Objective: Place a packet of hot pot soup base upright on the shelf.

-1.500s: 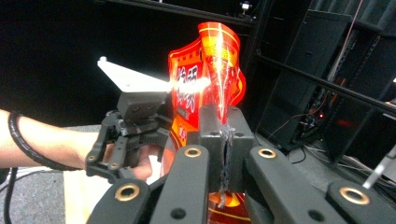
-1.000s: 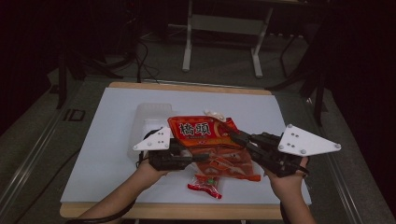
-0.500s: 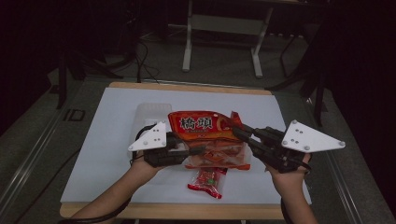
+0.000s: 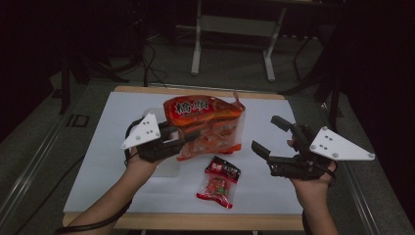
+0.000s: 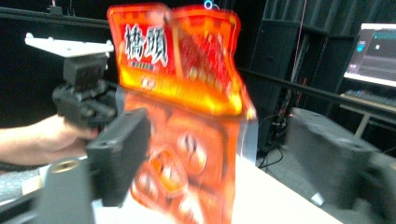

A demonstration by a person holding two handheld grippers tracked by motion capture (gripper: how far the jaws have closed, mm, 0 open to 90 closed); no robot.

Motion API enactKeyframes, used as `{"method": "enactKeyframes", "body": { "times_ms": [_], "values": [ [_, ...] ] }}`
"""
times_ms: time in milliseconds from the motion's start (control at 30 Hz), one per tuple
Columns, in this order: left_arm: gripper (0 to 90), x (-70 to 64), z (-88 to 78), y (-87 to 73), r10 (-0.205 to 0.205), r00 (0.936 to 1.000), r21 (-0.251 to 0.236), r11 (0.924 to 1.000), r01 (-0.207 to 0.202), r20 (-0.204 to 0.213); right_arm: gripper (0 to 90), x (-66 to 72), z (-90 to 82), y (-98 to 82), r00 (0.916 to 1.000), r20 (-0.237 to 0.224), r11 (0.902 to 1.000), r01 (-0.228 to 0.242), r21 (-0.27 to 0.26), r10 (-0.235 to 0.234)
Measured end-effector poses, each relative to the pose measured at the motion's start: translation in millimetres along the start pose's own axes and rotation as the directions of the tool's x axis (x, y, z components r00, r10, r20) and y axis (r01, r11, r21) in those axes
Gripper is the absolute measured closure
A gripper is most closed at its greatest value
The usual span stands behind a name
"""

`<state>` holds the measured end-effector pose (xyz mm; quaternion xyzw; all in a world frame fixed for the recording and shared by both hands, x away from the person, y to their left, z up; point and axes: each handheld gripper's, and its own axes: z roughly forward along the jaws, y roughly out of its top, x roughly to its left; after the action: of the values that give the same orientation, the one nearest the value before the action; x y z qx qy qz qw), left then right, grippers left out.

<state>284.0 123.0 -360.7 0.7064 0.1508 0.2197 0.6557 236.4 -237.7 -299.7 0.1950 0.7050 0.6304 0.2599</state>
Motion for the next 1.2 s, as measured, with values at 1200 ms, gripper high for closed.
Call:
{"method": "enactKeyframes", "body": {
  "times_ms": [1200],
  "values": [
    [71.6,94.5,-44.2,-86.6,-0.139,0.8592,-0.001,0.9873,0.159,-0.493,10.7,-11.2,4.7,-40.2,0.9943,0.106,0.9948,-0.001,0.102,-0.009]
  ]
}}
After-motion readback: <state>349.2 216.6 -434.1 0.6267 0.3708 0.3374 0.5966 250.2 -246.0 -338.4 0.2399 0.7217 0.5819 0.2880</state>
